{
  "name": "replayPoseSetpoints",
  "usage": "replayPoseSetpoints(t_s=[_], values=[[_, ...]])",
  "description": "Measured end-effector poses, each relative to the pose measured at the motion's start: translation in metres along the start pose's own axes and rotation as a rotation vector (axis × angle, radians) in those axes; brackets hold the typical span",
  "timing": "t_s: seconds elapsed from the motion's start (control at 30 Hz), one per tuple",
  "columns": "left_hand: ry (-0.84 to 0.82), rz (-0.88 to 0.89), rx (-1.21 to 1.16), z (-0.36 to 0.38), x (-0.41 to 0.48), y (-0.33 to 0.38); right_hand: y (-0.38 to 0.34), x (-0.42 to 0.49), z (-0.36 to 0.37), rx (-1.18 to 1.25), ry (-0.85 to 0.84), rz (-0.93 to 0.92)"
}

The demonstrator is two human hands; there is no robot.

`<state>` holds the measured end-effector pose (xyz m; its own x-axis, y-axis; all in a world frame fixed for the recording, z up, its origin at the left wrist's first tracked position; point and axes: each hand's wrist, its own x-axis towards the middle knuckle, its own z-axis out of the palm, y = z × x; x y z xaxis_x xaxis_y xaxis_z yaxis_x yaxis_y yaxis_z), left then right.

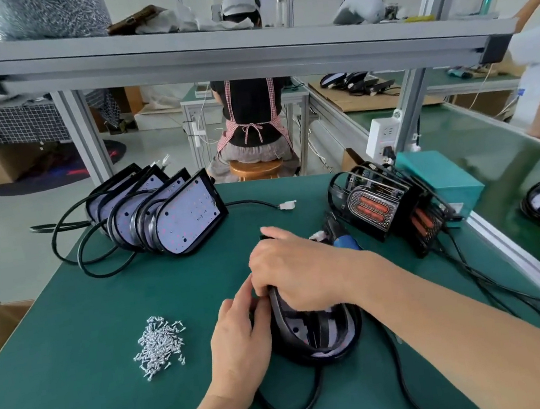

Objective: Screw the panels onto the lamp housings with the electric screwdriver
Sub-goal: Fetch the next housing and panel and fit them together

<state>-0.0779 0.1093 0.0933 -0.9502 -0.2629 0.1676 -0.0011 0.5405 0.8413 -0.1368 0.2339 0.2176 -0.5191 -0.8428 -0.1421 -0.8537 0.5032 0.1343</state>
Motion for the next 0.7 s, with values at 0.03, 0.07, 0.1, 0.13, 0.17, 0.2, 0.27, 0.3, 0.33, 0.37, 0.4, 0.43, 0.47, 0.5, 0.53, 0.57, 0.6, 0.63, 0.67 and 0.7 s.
replayPoseSetpoints(t_s=[0.03, 0.07, 0.1, 0.13, 0.17, 0.2, 0.27, 0.3, 0.33, 0.37, 0.4, 0.43, 0.47, 0.5, 0.53, 0.57, 0.6, 0.63, 0.67, 0.7], values=[[0.001, -0.006, -0.001, 0.000, 0.000, 0.000, -0.001, -0.001, 0.005, 0.063, 0.009, -0.001], [0.003, -0.010, 0.001, 0.001, 0.000, 0.001, -0.001, -0.003, 0.011, 0.155, 0.022, 0.001], [0.004, -0.014, -0.004, 0.001, 0.000, 0.001, -0.001, -0.005, 0.017, 0.264, 0.031, 0.007], [0.001, -0.020, -0.014, 0.001, 0.000, 0.001, -0.001, -0.008, 0.022, 0.363, 0.032, 0.019], [-0.005, -0.029, -0.022, 0.001, 0.001, 0.001, -0.001, -0.012, 0.027, 0.434, 0.036, 0.031], [-0.012, -0.039, -0.023, 0.001, 0.001, 0.000, -0.002, -0.016, 0.033, 0.477, 0.052, 0.044], [-0.019, -0.038, 0.003, 0.002, 0.002, -0.001, -0.003, -0.024, 0.042, 0.509, 0.117, 0.082], [-0.017, -0.028, 0.018, 0.003, 0.002, -0.002, -0.004, -0.028, 0.046, 0.518, 0.165, 0.115], [-0.015, -0.016, 0.030, 0.004, 0.002, -0.001, -0.006, -0.032, 0.050, 0.538, 0.215, 0.162], [-0.013, -0.007, 0.038, 0.004, 0.002, -0.001, -0.008, -0.036, 0.054, 0.575, 0.253, 0.215], [-0.013, -0.002, 0.042, 0.004, 0.001, 0.000, -0.012, -0.041, 0.058, 0.616, 0.277, 0.255], [-0.013, 0.000, 0.043, 0.003, 0.000, 0.000, -0.017, -0.045, 0.063, 0.648, 0.294, 0.281], [-0.014, 0.001, 0.041, 0.002, -0.001, 0.001, -0.022, -0.049, 0.067, 0.677, 0.316, 0.298], [-0.016, 0.002, 0.038, 0.001, -0.001, 0.001, -0.027, -0.053, 0.070, 0.719, 0.344, 0.310], [-0.017, 0.001, 0.034, 0.001, -0.002, 0.001, -0.030, -0.056, 0.072, 0.782, 0.374, 0.320], [-0.018, -0.001, 0.028, 0.001, -0.002, 0.001, -0.032, -0.059, 0.072, 0.854, 0.396, 0.332], [-0.020, -0.002, 0.023, 0.001, -0.002, 0.000, -0.033, -0.061, 0.072, 0.908, 0.406, 0.347], [-0.023, -0.004, 0.021, 0.001, -0.002, 0.000, -0.033, -0.062, 0.072, 0.915, 0.402, 0.364], [-0.026, -0.004, 0.019, 0.001, -0.002, 0.001, -0.033, -0.062, 0.072, 0.859, 0.386, 0.377], [-0.025, -0.001, 0.019, 0.001, -0.002, 0.001, -0.032, -0.061, 0.074, 0.766, 0.364, 0.377]])
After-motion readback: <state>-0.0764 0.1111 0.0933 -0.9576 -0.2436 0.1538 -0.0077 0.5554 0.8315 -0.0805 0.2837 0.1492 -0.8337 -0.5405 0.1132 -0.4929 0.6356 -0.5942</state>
